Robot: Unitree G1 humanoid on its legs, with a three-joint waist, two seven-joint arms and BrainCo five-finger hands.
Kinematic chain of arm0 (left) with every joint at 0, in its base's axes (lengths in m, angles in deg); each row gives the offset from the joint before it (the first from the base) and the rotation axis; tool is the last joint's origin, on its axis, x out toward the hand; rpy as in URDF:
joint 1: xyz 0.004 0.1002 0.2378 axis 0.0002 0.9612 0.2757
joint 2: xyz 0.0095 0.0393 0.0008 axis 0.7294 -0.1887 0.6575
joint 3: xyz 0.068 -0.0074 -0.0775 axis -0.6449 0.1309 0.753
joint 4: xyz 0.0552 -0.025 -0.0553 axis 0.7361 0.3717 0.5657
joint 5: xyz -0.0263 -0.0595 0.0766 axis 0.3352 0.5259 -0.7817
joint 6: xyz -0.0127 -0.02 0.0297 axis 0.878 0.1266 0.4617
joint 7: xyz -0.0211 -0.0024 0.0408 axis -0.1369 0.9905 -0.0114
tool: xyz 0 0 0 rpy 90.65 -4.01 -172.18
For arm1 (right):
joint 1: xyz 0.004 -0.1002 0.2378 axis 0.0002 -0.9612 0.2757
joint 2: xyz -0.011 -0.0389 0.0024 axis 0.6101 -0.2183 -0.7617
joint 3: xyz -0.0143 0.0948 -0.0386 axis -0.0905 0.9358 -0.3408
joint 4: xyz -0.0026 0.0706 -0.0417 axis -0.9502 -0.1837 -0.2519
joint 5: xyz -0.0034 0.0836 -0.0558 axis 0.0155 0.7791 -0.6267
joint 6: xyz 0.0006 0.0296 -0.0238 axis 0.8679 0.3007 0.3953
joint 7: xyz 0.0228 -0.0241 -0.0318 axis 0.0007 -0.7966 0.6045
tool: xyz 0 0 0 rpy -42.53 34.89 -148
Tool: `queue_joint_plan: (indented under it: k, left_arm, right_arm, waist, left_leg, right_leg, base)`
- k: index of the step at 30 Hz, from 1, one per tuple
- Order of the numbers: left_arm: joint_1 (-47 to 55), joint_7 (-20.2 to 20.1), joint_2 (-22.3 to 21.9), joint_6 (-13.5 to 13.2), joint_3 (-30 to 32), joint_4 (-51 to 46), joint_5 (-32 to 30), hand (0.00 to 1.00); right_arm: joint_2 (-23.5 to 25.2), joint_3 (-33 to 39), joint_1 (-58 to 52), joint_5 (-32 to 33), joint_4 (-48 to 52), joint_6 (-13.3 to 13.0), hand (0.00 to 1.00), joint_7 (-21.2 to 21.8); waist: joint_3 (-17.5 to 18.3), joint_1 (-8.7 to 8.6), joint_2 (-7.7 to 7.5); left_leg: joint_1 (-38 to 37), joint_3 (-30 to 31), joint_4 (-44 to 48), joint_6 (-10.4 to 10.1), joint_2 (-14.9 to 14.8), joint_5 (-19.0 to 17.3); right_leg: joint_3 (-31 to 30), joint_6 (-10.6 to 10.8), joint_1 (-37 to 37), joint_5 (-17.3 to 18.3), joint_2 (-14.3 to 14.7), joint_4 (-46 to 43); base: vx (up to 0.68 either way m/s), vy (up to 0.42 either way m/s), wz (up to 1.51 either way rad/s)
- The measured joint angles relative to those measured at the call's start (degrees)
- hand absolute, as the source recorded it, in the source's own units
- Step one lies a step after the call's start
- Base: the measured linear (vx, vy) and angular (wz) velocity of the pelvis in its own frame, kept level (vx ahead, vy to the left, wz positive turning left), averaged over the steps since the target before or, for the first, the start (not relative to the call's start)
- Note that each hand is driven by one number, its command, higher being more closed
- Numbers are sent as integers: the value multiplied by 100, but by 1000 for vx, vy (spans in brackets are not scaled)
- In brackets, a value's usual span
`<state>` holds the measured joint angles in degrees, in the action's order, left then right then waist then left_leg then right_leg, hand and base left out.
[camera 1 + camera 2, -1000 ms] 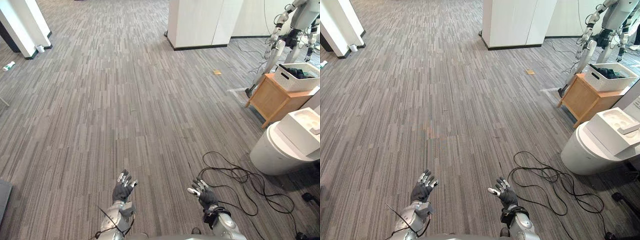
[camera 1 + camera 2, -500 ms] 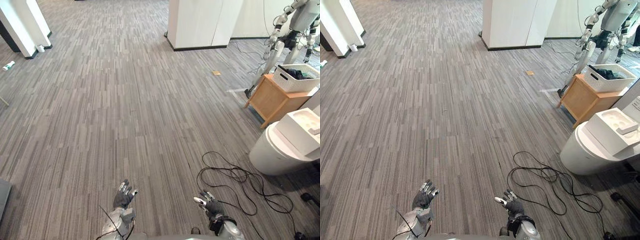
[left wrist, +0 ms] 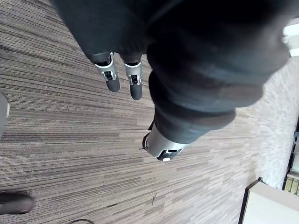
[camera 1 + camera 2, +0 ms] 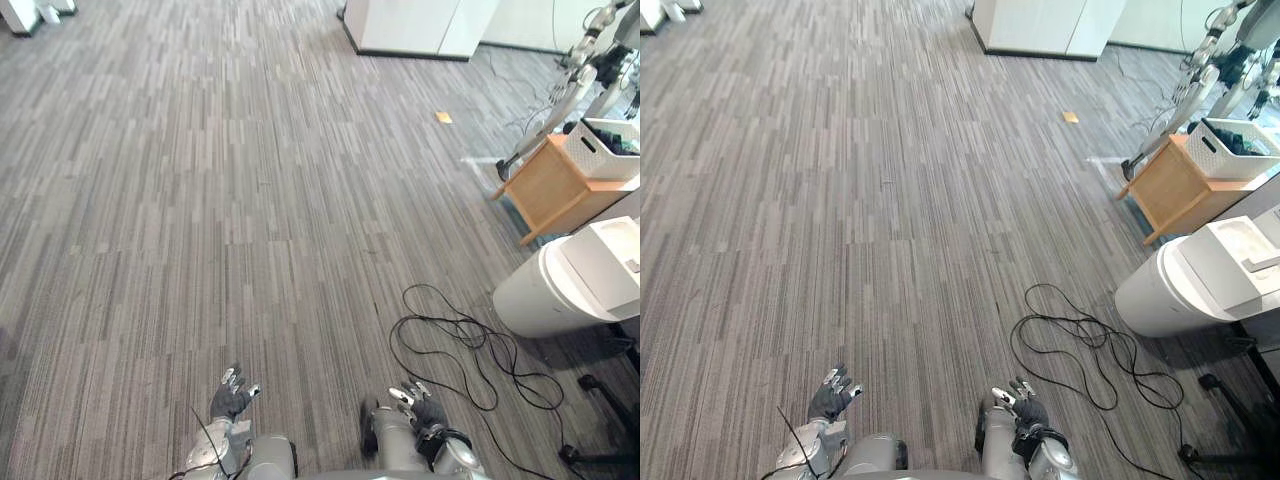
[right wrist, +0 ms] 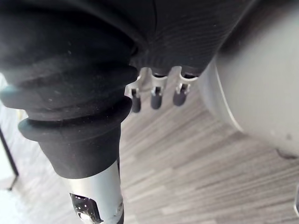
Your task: Organize washtable
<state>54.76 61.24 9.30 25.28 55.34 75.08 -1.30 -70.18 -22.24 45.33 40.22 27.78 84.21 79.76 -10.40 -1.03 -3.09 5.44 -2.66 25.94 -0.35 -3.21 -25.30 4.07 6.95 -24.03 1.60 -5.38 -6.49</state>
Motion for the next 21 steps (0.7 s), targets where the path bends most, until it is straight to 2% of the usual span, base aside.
queue_joint_plan:
  k: [2,3,4,5,6,7,8,9,10,11,12,13,14,15,16,17,18,19,20,21]
  left_arm:
    - [-131,-12,-3,-5,-101,44,2,0]
    - [-230,-11,-54,-7,-176,157,-2,0]
    - [-274,-12,-82,-15,-199,186,-18,0]
    - [-344,0,-133,-11,-198,230,-25,0]
    - [-387,-1,-211,12,-201,280,-20,0]
    - [-397,0,-297,18,-198,292,-11,0]
    - [-244,-3,-369,30,-150,389,27,0]
    - [-155,-13,-446,28,-101,392,33,0]
    - [-156,-7,-471,42,-100,385,31,0]
    - [-226,-9,-445,48,-53,374,37,0]
    - [-256,1,-440,41,-20,348,49,0]
    - [-266,13,-416,3,12,312,77,0]
    - [-245,9,-426,-6,1,278,117,0]
    - [-198,9,-442,-5,0,200,123,0]
    - [-67,3,-466,-14,-4,-61,129,0]
    - [-5,-7,-490,-33,-5,-275,127,0]
    - [-7,-6,-526,-45,-3,-319,128,0]
    - [30,-3,-576,-48,-4,-423,128,0]
    - [145,-1,-571,-55,13,-561,128,0]
    - [183,0,-548,-58,15,-604,128,0]
  right_arm:
    - [-5,54,33,-53,4,-12,0,-23]
    - [-52,101,54,-122,8,-15,0,-24]
    - [-81,90,72,-174,-15,-13,0,-29]
    - [-107,87,313,-224,-126,-13,0,-73]
    - [-134,64,411,-221,-137,-14,0,-93]
    - [-182,-6,434,-219,-130,-17,0,-93]
    - [-248,-112,359,-214,-138,-28,0,-83]
    - [-248,-145,286,-206,-137,-30,0,-93]
    - [-262,-136,326,-204,-157,-23,0,-110]
    - [-275,-87,381,-167,-175,-48,0,-140]
    - [-273,-86,422,-155,-181,-48,0,-190]
    - [-258,-91,477,-146,-176,-43,0,-216]
    - [-237,-70,494,-143,-172,-43,0,-217]
    - [-244,-57,495,-143,-170,-44,0,-216]
    - [-288,-21,533,-144,-140,-47,0,-215]
    - [-363,23,564,-146,-82,-62,0,-215]
    - [-413,39,572,-148,-80,-65,0,-217]
    - [-479,48,551,-161,-85,-65,0,-220]
    - [-477,29,552,-179,-109,-46,0,-218]
    - [-447,21,552,-209,-109,-42,0,-218]
  waist:
    - [0,-148,40]
    - [43,-189,199]
    - [75,-137,283]
    - [62,-57,446]
    - [6,-26,509]
    - [-74,-33,520]
    - [-31,15,664]
    - [-49,73,763]
    - [-26,120,890]
    - [-57,190,838]
    - [-105,191,768]
    - [-203,195,616]
    - [-268,203,492]
    - [-270,205,448]
    - [-268,249,384]
    - [-261,353,379]
    - [-265,397,418]
    - [-224,510,525]
    - [-200,540,567]
    - [-192,581,529]
  left_leg:
    - [-297,326,-155,-189,-26,-131]
    - [-449,519,-284,-366,-261,-231]
    - [-489,602,-143,-450,-439,-245]
    - [-204,571,505,-668,-717,-101]
    - [64,491,1269,-609,-821,513]
    - [111,399,1659,-402,-840,948]
    - [268,265,2519,-63,-1105,1777]
    - [495,147,3429,59,-1317,1804]
    - [676,225,3799,75,-1401,1623]
    - [1022,182,4131,-12,-1319,1401]
    - [1165,168,4147,-59,-1239,1342]
    - [1427,149,4054,-87,-1011,1266]
    - [1659,167,3721,-199,-779,1137]
    - [1783,169,3414,-252,-673,1098]
    - [2050,71,2675,-255,-451,1100]
    - [2323,-29,1807,-313,-265,1157]
    - [2427,-46,1277,-420,-229,1258]
    - [2486,-54,199,-551,-178,1564]
    - [2524,-88,-421,-415,-132,1944]
    - [2498,-166,-380,-317,-99,2315]
  right_leg:
    - [5,-129,-57,-177,24,-200]
    - [127,-338,-123,-503,174,-665]
    - [220,-437,-108,-675,273,-900]
    - [428,-655,-90,-390,476,-1263]
    - [531,-858,-86,-132,500,-1710]
    - [648,-928,-172,51,559,-2107]
    - [603,-911,296,110,814,-1536]
    - [598,-1123,791,215,1051,-1126]
    - [491,-1187,910,227,1173,-1098]
    - [318,-1308,1191,338,1225,-976]
    - [232,-1316,1362,343,1213,-892]
    - [99,-1368,1795,377,1146,-673]
    - [34,-1404,2240,440,1060,-459]
    - [12,-1397,2421,488,1011,-366]
    - [-95,-1361,2682,714,902,-248]
    - [-159,-1180,2886,1046,776,-147]
    - [-193,-1081,2952,1139,771,-118]
    - [-288,-989,3107,1341,753,-87]
    - [-395,-870,3326,1580,695,-109]
    - [-418,-779,3402,1724,595,-152]
  base:
    - [589,-154,91]
    - [685,-220,93]
    - [841,-281,76]
    - [687,-249,39]
    - [665,-279,20]
    - [545,-367,1]
    - [395,-374,-33]
    - [364,-366,-53]
    - [563,-247,-69]
    - [570,-153,-53]
    - [682,-143,-39]
    - [529,-98,-16]
    - [508,-61,-11]
    - [496,3,-18]
    - [490,57,-35]
    - [494,89,-45]
    - [495,152,-49]
    - [530,215,-47]
    - [552,235,-46]
    - [598,257,-46]
